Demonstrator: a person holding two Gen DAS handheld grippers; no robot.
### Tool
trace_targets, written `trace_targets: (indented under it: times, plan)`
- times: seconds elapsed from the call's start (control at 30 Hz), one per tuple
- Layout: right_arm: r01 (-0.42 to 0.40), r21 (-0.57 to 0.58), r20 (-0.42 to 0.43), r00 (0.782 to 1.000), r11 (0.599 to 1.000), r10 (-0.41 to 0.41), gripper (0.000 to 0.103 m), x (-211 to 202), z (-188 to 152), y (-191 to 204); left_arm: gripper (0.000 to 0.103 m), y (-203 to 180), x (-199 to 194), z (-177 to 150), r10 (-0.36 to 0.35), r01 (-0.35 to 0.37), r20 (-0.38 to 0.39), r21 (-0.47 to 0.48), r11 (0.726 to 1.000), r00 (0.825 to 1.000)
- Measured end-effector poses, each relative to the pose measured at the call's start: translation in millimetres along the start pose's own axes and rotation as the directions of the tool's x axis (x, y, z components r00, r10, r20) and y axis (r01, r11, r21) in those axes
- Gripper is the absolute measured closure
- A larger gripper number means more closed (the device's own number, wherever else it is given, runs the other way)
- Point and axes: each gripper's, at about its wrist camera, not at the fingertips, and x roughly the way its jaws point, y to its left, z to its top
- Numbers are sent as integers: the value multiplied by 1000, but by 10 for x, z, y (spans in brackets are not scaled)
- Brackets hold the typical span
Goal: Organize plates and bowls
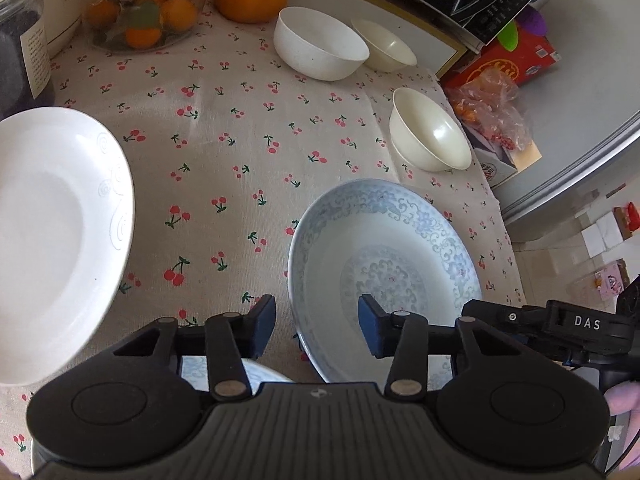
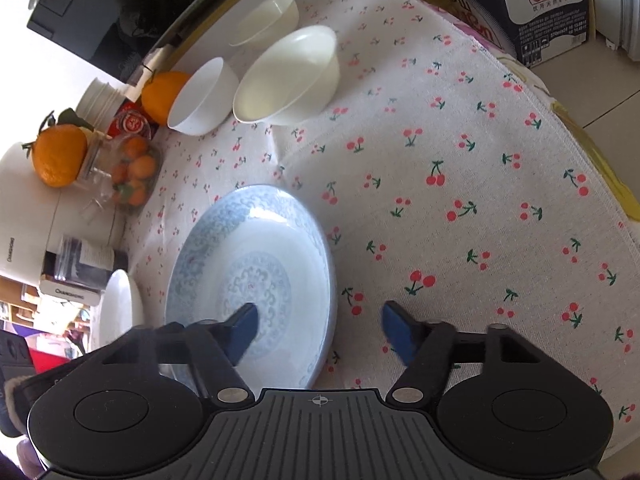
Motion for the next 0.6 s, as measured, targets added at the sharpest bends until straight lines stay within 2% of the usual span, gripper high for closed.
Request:
trace_targets:
  times: [0.03,0.07,0.1,0.17,0.3,0.6]
  plan:
    - [4,-2,6,1000,1000,-4,51,4,-4,3,72,2,8,-3,4,-4,-1,-2,1000,1000]
    - [10,-5,9,1000,1000,-10,54,9,-1,9,77,9,28,9,9,-9,-6,-4,1000,1000]
    - [9,-1,6,1000,1000,-9,64,19,4,6,79,13,41,12,13,-13,-10,-7,1000,1000]
    - [4,20,1,1000,1000,-4,71,47,10,-20,86,16,61,8,18,-18,-17,-13,1000,1000]
    - [9,19,7,1000,1000,-9,87,84,21,-9,87,2,85,18,36,-36,-19,-11,999,999]
    - [63,-3,64,996,998,-62,89,75,36,123,93,-20,52,45,60,-60,16,5,998,998]
